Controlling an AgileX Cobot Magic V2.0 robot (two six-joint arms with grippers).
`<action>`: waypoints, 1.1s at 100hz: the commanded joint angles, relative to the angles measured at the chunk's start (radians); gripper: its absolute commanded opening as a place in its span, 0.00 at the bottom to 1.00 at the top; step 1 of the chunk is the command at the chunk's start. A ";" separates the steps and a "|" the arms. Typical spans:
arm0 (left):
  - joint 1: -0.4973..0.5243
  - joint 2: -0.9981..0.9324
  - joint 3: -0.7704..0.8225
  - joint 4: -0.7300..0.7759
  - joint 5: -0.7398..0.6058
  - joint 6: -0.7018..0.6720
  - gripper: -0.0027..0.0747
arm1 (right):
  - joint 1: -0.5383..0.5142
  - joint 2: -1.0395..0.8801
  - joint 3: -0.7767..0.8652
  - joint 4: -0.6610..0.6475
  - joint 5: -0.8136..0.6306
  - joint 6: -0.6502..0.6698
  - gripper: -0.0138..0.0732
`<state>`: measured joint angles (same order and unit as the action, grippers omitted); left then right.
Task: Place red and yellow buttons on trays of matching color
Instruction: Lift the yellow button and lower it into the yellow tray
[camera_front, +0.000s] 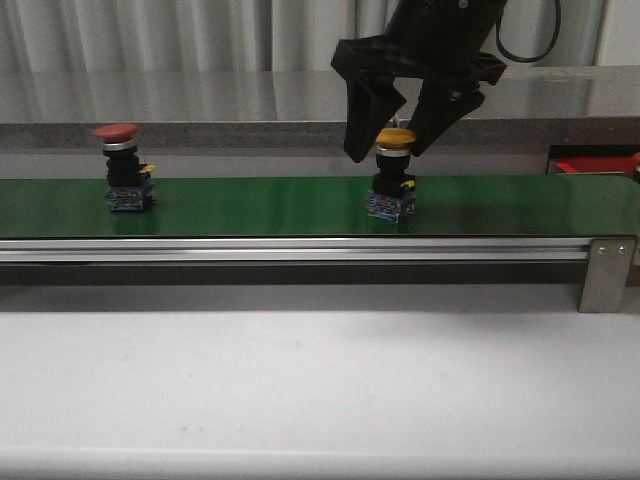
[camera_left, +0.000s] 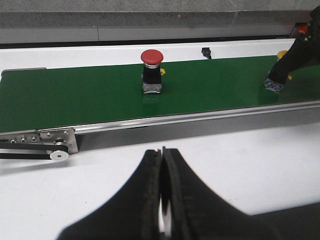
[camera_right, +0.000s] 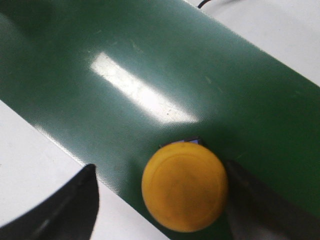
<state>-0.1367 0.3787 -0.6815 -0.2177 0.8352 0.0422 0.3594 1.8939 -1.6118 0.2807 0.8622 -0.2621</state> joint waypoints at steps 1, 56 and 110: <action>-0.007 0.007 -0.022 -0.012 -0.081 -0.004 0.01 | -0.001 -0.050 -0.032 -0.015 -0.041 -0.015 0.55; -0.007 0.007 -0.022 -0.012 -0.081 -0.004 0.01 | -0.052 -0.169 -0.027 -0.026 0.010 0.008 0.29; -0.007 0.007 -0.022 -0.012 -0.081 -0.004 0.01 | -0.419 -0.397 0.196 0.023 -0.044 0.019 0.29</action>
<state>-0.1367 0.3787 -0.6815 -0.2177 0.8352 0.0422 0.0006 1.5621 -1.4133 0.2813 0.8811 -0.2469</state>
